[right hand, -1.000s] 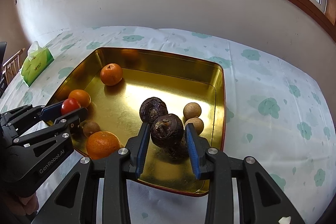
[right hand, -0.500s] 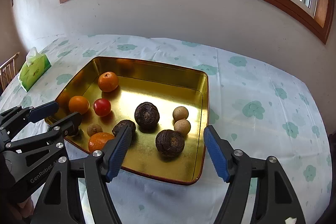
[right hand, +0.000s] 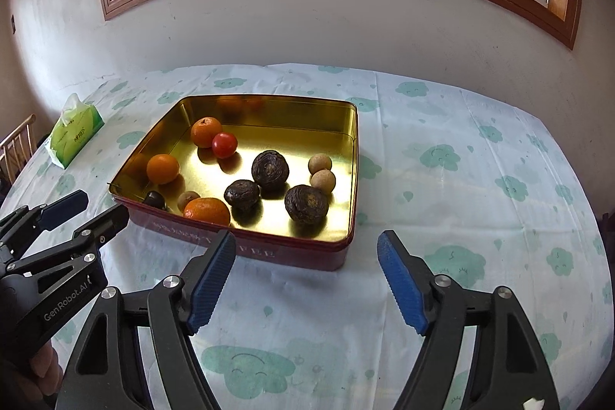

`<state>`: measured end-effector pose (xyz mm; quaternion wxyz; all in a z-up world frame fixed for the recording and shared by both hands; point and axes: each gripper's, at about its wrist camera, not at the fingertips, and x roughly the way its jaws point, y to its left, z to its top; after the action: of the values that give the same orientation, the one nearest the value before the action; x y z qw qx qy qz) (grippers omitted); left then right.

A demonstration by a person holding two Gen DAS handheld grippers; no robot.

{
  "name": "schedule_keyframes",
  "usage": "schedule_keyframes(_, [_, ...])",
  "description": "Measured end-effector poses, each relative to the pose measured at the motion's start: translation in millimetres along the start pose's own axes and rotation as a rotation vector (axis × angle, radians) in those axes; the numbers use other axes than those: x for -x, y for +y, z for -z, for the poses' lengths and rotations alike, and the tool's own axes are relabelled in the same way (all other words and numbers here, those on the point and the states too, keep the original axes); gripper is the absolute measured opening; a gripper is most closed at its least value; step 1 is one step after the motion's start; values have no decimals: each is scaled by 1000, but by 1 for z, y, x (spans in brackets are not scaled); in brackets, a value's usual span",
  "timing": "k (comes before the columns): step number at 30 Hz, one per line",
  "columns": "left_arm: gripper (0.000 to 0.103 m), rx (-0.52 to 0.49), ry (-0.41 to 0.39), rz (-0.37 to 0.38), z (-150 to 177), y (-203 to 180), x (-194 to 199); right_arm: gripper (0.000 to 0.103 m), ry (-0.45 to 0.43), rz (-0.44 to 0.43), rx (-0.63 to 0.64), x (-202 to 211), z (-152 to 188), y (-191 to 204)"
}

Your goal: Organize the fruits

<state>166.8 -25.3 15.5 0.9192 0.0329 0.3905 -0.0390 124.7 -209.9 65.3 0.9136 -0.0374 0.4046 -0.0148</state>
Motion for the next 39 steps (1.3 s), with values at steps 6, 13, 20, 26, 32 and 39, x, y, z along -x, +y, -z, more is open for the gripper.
schedule_keyframes(6, [56, 27, 8, -16, 20, 4, 13, 74, 11, -8, 8, 11, 24, 8])
schedule_keyframes(13, [56, 31, 4, -20, 34, 4, 25, 74, 6, -18, 20, 21, 40, 17])
schedule_keyframes(20, [56, 21, 3, -15, 40, 1, 30, 74, 0, -15, 28, 26, 45, 21])
schedule_keyframes(26, [56, 14, 0, -13, 41, -1, 32, 74, -3, -10, 27, 28, 45, 20])
schedule_keyframes(32, [56, 14, -1, -18, 41, -2, 33, 74, -3, -7, 27, 29, 45, 19])
schedule_keyframes(39, [56, 15, -1, -16, 42, -2, 34, 74, -3, -7, 29, 29, 45, 18])
